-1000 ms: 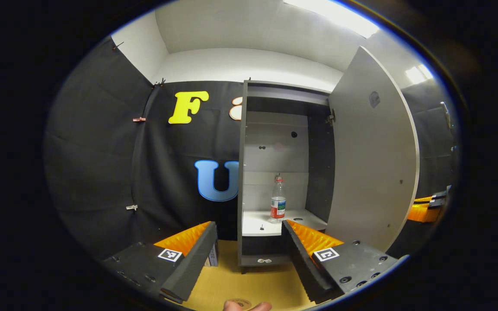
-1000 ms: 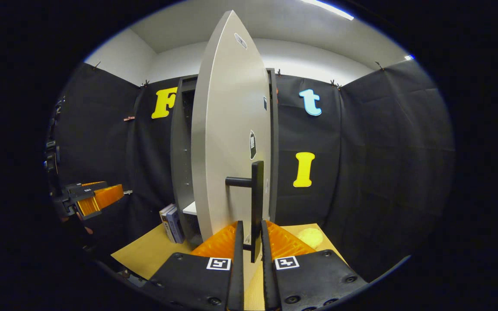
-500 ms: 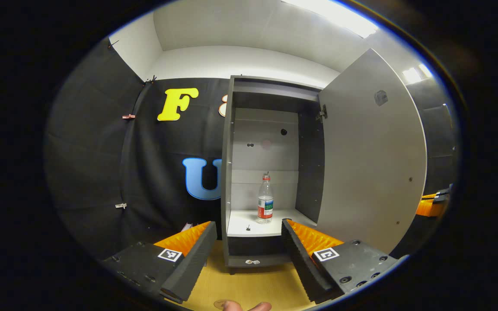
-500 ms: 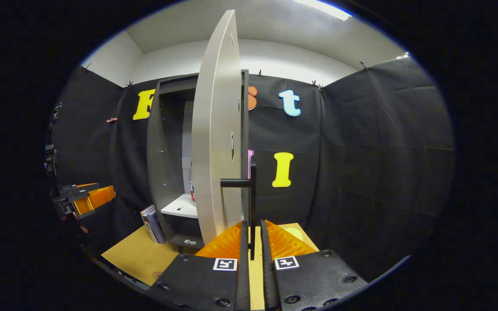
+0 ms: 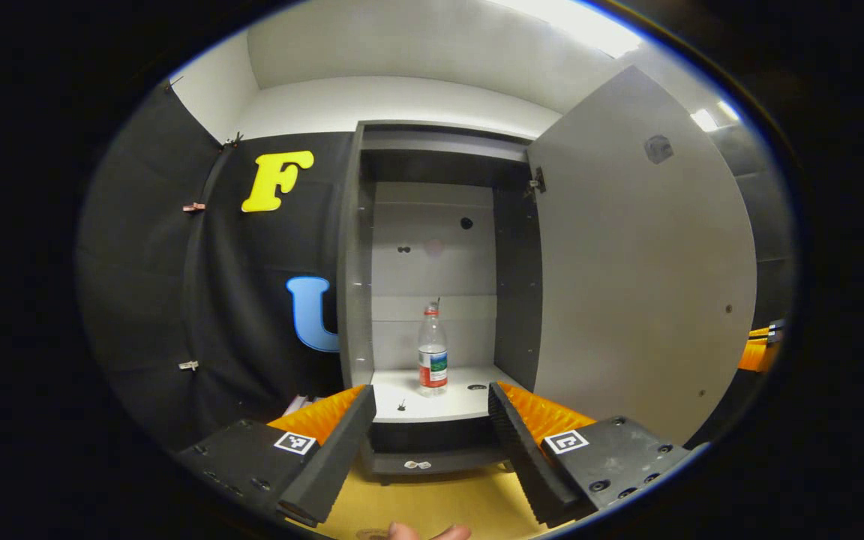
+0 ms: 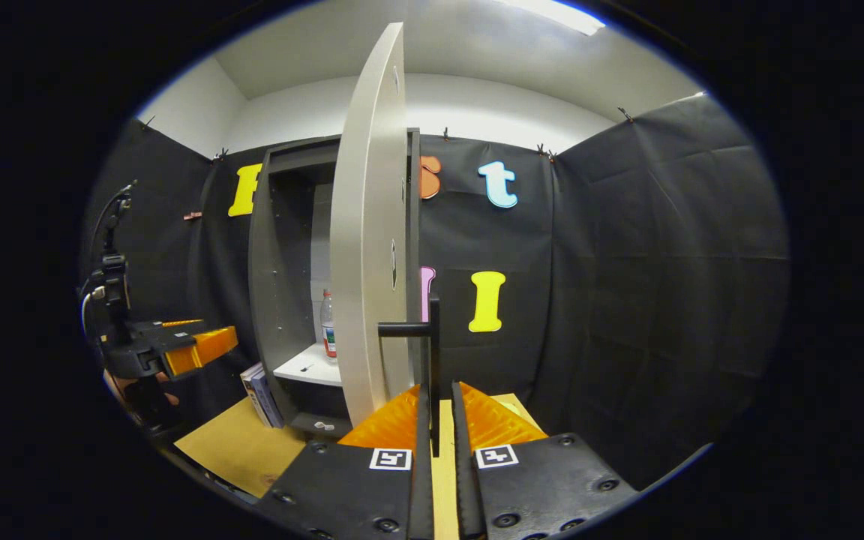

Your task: Open the cabinet door with the right hand, grasp the bottle in the cabinet with the left hand and place it on the coaster, then close the cabinet door with the right hand.

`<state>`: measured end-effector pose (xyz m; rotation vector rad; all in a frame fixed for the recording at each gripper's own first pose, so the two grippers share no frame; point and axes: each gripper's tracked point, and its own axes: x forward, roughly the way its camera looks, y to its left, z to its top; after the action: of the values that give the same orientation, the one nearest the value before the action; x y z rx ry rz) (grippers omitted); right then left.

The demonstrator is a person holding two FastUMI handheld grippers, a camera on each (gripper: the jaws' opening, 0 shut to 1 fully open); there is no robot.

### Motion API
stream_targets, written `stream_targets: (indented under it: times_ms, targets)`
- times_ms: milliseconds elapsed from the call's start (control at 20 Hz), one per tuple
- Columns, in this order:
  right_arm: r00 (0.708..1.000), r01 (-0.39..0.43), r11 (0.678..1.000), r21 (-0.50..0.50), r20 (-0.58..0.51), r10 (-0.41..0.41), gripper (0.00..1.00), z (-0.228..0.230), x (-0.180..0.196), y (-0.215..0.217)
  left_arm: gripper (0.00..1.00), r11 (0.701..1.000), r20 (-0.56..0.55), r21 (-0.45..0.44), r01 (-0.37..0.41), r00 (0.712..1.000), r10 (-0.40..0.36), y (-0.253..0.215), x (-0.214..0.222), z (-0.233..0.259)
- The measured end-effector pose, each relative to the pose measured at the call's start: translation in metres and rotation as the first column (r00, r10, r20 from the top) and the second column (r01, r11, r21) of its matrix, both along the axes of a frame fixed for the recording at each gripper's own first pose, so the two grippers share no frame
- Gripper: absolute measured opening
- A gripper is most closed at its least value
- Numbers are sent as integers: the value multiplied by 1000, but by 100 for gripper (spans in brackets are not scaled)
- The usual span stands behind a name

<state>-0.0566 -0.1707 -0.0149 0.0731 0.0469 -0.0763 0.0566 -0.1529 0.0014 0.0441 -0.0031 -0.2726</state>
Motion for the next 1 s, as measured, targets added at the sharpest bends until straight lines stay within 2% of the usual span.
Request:
stream_targets:
  times_ms: [50, 100, 200, 300, 350, 500, 700, 1000]
  targets:
    - [1000, -4, 1000, -4, 11, 4, 24, 2, -3, -3, 95, 1000, 4, 6, 3, 1000, -3, -5, 9, -1]
    - [999, 5, 1000, -5, 34, -5, 22, 8, -9, -9, 95, 1000, 5, 15, 9, 1000, -9, -12, 20, -4]
    - [997, 5, 1000, 14, 74, -6, 48, 16, -16, -22, 95, 999, 1, 31, 11, 1000, -11, -24, 41, -9]
    - [995, 50, 999, -2, 84, -50, 58, 13, -19, -41, 95, 1000, -2, 22, 12, 1000, -12, -35, 64, -12]
    - [994, 60, 998, -8, 89, -59, 58, 12, -18, -48, 95, 1000, 5, 19, 9, 1000, -9, -39, 76, -11]
    - [990, 94, 995, -30, 106, -91, 96, 10, -17, -64, 95, 999, 20, 38, -4, 1000, 4, -47, 118, -14]
    - [982, 144, 986, -85, 136, -132, 97, 5, -6, -83, 95, 998, 42, 58, 2, 999, -4, -62, 170, -24]
    - [985, 145, 987, -73, 101, -137, 97, -14, 15, -102, 93, 998, -24, 34, -57, 998, 58, -68, 246, -53]
